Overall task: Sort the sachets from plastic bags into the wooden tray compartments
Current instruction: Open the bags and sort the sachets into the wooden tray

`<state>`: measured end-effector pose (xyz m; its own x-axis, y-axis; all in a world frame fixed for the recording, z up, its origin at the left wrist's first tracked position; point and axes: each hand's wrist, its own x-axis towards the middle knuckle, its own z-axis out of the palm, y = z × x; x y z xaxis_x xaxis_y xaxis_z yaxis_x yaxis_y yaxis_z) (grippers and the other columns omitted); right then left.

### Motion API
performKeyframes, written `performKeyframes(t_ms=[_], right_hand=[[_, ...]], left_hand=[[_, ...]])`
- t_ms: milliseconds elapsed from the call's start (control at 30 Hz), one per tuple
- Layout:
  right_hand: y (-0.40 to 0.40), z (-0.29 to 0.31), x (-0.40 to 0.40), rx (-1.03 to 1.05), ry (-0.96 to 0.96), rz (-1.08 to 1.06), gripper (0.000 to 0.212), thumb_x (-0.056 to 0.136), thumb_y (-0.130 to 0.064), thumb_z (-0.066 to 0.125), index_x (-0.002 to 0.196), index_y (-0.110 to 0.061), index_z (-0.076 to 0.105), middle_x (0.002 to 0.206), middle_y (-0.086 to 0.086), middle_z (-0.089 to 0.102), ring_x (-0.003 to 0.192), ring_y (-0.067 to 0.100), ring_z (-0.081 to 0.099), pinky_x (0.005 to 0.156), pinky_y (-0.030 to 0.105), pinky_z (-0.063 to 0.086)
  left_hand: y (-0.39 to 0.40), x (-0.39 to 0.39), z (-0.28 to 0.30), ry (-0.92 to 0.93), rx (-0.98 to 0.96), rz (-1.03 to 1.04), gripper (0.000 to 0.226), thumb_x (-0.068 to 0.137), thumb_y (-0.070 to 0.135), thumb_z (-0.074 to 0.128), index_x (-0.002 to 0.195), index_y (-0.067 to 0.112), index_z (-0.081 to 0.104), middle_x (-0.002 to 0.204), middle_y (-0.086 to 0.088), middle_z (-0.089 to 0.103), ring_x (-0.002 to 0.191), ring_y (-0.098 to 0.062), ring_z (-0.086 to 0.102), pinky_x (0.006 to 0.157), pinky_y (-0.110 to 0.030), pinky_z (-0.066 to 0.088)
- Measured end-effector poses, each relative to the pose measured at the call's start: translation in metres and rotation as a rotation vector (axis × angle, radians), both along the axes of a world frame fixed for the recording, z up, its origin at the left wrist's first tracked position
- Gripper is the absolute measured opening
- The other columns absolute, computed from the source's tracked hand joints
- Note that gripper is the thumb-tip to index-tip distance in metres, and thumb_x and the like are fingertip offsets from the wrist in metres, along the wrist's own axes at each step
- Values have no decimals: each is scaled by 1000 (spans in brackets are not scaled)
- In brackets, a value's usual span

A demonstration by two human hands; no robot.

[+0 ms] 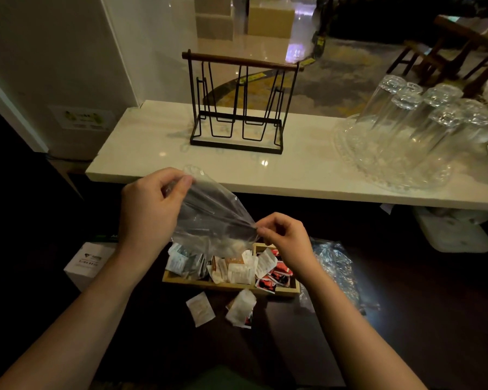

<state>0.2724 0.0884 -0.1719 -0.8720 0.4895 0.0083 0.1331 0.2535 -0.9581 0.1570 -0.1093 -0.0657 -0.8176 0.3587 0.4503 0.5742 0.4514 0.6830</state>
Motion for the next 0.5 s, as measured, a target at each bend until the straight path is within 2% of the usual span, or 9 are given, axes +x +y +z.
performKeyframes(t_ms=[33,100,233,333,400,500], right_hand=[[2,0,2,-12,-3,-3,10,85,-6,66,85,-13,72,75,6,68,69,15,61,66,32,54],[5,-1,9,-34,-19,-7,9,86,-7,65,85,-14,71,76,0,69,71,14,63,68,28,55],[9,-7,20,4,-46,-32,8,85,-12,67,83,-18,70,80,-1,69,78,19,66,74,32,57],[11,-15,27,-16,-51,-66,12,84,-12,68,79,-22,67,88,3,70,83,22,66,73,35,57],[13,-21,31,-36,-42,-109,19,84,-10,68,74,-26,64,86,0,70,80,17,66,68,31,54],[18,-30,37,51,-45,-212,13,85,-8,66,79,-19,64,78,1,68,73,16,65,65,28,53]], left_hand=[[0,-2,-4,-1,-7,12,18,90,23,58,89,11,72,66,-6,64,59,-18,54,52,-27,39],[0,-7,-15,-13,-44,29,19,90,24,57,88,12,71,64,-4,62,56,-14,52,49,-23,36],[-1,-13,-42,-47,-98,30,21,92,24,54,87,12,70,62,-4,62,54,-16,54,45,-24,35],[1,-12,-63,-70,-154,22,22,93,24,53,86,10,69,60,-1,60,51,-11,52,44,-24,35],[3,-10,-75,-67,-188,9,23,93,24,53,84,10,69,60,1,60,51,-9,53,44,-24,35],[7,-6,-92,-80,-224,-24,18,93,22,54,84,12,67,65,3,61,57,-9,56,48,-22,37]])
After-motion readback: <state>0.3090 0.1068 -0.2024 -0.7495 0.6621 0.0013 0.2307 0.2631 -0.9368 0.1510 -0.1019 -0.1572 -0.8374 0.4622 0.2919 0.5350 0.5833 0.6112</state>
